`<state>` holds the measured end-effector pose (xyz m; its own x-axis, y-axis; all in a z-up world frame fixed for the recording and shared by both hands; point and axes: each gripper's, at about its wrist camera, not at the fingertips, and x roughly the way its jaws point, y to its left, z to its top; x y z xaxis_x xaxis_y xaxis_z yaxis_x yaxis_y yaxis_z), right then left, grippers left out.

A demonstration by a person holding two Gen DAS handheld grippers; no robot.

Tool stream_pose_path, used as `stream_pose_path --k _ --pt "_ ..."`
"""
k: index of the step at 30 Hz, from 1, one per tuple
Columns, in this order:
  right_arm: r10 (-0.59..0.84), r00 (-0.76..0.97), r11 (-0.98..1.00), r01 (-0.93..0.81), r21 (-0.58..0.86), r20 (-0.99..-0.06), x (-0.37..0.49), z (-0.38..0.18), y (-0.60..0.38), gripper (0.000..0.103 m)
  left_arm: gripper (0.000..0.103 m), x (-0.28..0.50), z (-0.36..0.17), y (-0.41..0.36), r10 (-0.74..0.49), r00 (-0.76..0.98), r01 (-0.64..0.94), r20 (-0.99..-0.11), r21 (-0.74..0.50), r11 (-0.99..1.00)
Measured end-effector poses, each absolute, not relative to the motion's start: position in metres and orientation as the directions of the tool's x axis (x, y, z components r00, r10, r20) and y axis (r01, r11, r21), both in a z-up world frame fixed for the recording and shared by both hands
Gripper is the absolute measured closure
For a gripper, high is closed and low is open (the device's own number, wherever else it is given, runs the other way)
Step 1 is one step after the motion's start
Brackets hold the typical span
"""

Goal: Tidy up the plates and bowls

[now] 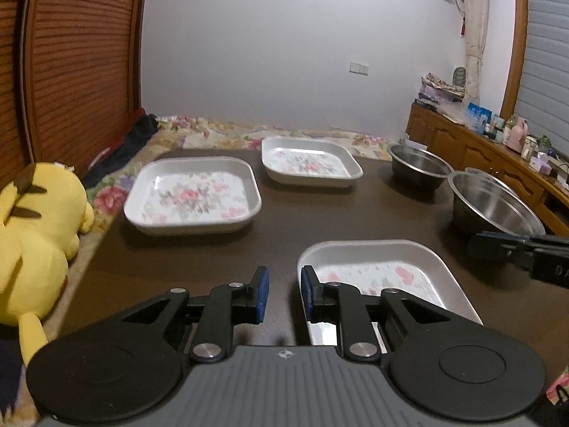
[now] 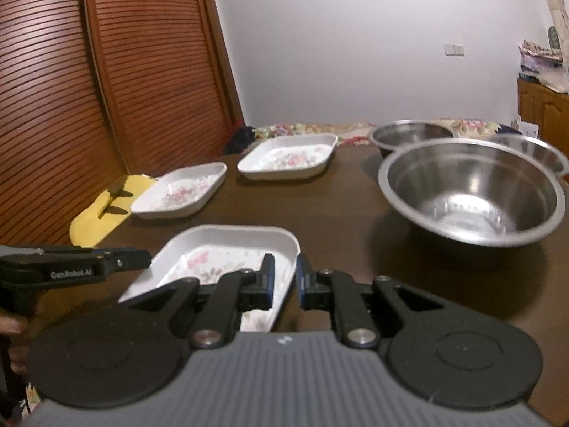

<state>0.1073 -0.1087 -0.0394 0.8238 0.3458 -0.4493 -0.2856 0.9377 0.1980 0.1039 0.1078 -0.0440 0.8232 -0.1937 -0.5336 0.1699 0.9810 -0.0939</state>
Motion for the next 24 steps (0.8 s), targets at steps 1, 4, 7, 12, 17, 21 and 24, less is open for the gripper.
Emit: stream_pose_path --k 1,4,7,12,17,21,24 --pt "0.351 0.824 0.936 -0.296 0.189 -0.444 0.109 -0.035 -0.108 0.089 0.081 0.107 -0.041 0.111 -0.186 0.828 0.166 -0.528 -0.086 0.982" --pt "0.378 0.813 0.926 -0.335 0.177 -0.443 0.120 -0.023 -0.102 0.089 0.075 0.118 -0.033 0.121 -0.165 0.841 0.153 -0.515 -0.067 0.986" --pt "0.417 0.789 0.908 -0.381 0.173 -0.450 0.136 -0.010 -0.095 0.089 0.062 0.132 -0.029 0.135 -0.139 0.856 0.132 -0.498 -0.050 0.990" --pt "0.466 0.762 0.881 -0.448 0.155 -0.449 0.166 0.006 -0.074 0.056 0.057 0.160 -0.033 0.155 -0.109 0.856 0.102 -0.506 -0.040 0.994" --pt "0.506 0.731 0.853 -0.502 0.142 -0.457 0.192 0.012 -0.047 0.054 0.056 0.183 -0.035 0.172 -0.117 0.853 0.105 -0.509 -0.052 0.993" --pt "0.514 0.713 0.846 -0.512 0.148 -0.477 0.211 0.009 -0.025 0.054 0.056 0.200 -0.035 0.184 -0.120 0.853 0.114 -0.508 -0.042 0.993" --pt "0.516 0.694 0.844 -0.513 0.159 -0.502 0.226 0.007 -0.013 0.054 0.055 0.213 -0.036 0.194 -0.123 0.852 0.121 -0.509 -0.037 0.992"
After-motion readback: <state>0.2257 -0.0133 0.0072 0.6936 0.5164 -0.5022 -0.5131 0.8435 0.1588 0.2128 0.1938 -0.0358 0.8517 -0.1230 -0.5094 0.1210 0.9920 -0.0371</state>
